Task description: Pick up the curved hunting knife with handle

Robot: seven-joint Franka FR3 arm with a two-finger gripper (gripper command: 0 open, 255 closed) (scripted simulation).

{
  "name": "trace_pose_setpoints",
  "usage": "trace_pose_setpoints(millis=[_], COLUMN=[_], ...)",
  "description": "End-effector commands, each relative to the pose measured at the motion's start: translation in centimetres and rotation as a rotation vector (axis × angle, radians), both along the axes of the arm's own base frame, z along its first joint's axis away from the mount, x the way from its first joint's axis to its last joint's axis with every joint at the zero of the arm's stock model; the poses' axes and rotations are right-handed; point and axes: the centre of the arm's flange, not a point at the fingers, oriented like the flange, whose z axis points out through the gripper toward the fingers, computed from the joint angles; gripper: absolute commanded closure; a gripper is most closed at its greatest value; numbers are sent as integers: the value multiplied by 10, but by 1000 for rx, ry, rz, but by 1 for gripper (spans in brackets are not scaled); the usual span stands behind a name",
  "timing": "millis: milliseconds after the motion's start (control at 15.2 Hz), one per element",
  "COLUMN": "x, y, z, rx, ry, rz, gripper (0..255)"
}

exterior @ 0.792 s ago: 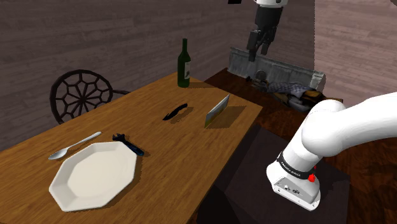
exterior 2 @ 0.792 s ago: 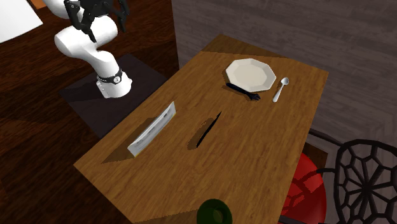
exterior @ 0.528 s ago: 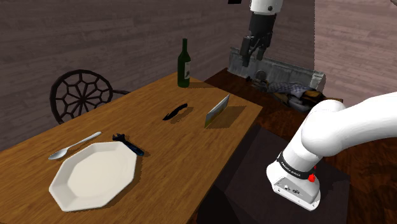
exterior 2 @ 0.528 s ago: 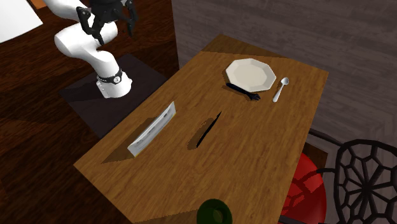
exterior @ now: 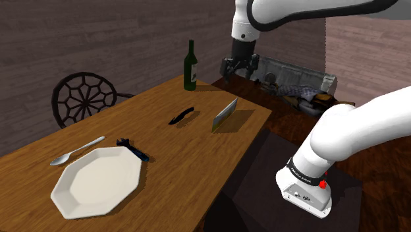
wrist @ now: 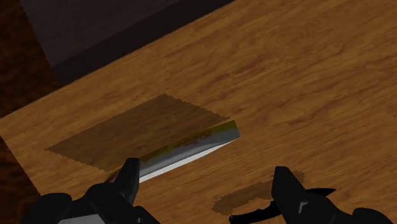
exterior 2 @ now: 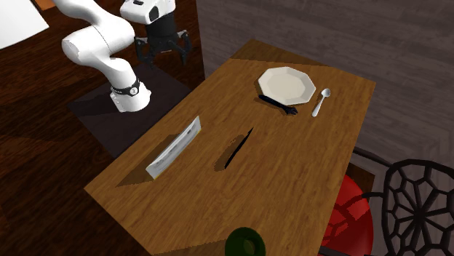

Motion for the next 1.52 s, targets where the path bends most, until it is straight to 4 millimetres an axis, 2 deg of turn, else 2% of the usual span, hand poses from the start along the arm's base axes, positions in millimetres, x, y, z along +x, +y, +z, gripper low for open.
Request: trace_pose_setpoints(millis=[0, 396, 726, 1122, 1452], x=[12, 60, 104, 160, 207], y=[9, 33, 44, 47, 39], z=[-21, -78, -125, -179, -224], rx=[-1, -5, -8, -12, -16], ry=[-10, -36, -56, -81, -102], rz=[-80, -302, -486, -708, -892], gripper=[0, 0, 0, 0, 0])
